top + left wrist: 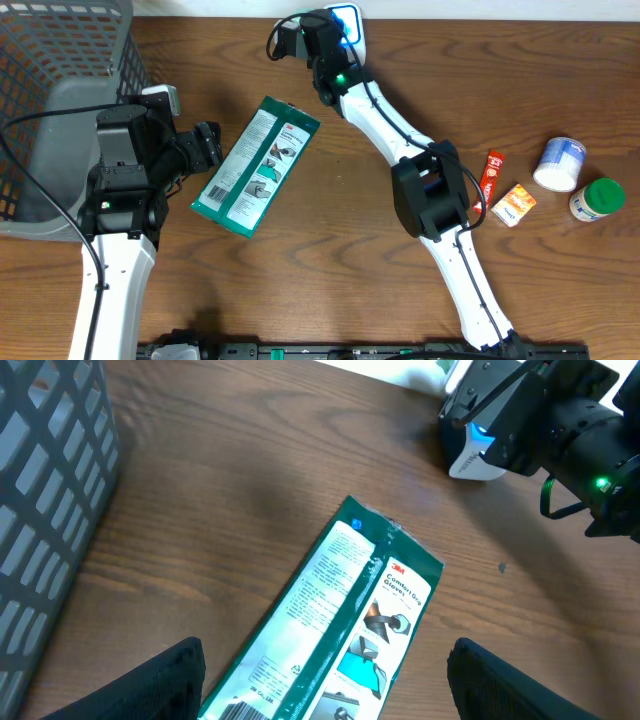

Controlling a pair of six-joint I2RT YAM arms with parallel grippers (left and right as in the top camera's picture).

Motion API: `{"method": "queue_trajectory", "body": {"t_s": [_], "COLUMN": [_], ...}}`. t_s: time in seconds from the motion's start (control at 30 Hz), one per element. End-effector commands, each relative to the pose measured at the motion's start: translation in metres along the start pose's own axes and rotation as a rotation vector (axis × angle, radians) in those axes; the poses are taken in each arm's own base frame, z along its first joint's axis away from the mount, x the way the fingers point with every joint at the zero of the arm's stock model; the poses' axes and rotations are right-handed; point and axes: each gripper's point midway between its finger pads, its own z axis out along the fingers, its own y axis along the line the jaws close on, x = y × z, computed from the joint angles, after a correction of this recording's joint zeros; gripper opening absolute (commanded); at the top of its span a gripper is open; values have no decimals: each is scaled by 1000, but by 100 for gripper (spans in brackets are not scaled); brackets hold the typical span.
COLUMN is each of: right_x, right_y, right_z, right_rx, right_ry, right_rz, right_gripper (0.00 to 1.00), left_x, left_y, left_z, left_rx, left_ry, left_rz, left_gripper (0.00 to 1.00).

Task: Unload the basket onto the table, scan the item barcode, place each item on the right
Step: 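Carry the wipes packet right and release it beside the tubs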

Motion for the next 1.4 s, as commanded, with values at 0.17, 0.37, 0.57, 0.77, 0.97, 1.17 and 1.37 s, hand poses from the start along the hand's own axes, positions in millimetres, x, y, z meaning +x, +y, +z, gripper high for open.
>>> {"method": "queue_trajectory", "body": {"t_s": [0.17, 0.37, 0.57, 0.77, 0.97, 1.17, 1.37], "right_x": [19, 14, 6, 17, 52, 114, 196], "right_y": [2, -19, -98, -156, -148, -104, -52], "right_z": [5, 2, -40, -119, -227, -293, -297], "right_rx": [-25, 34, 118, 49, -337, -698, -875], "right_ry": [37, 9, -64, -36, 27, 199, 462], "right_rz": [203, 317, 549, 743, 984, 1115, 1288], "right_gripper": [1, 1, 1, 1, 1, 1, 1], "left_x": [-2, -2, -2, -2, -2, -2, 0], "left_y": [3, 3, 3, 3, 3, 3, 3], "left_z": [-2, -2, -2, -2, -2, -2, -2], "left_rx": [-12, -12, -12, -12, -12, -12, -13], "left_ry": [-10, -10, -10, -10, -10, -10, -3], "left_rz": [12, 12, 12, 12, 12, 12, 10], "left_gripper": [80, 80, 80, 80, 80, 80, 80]}}
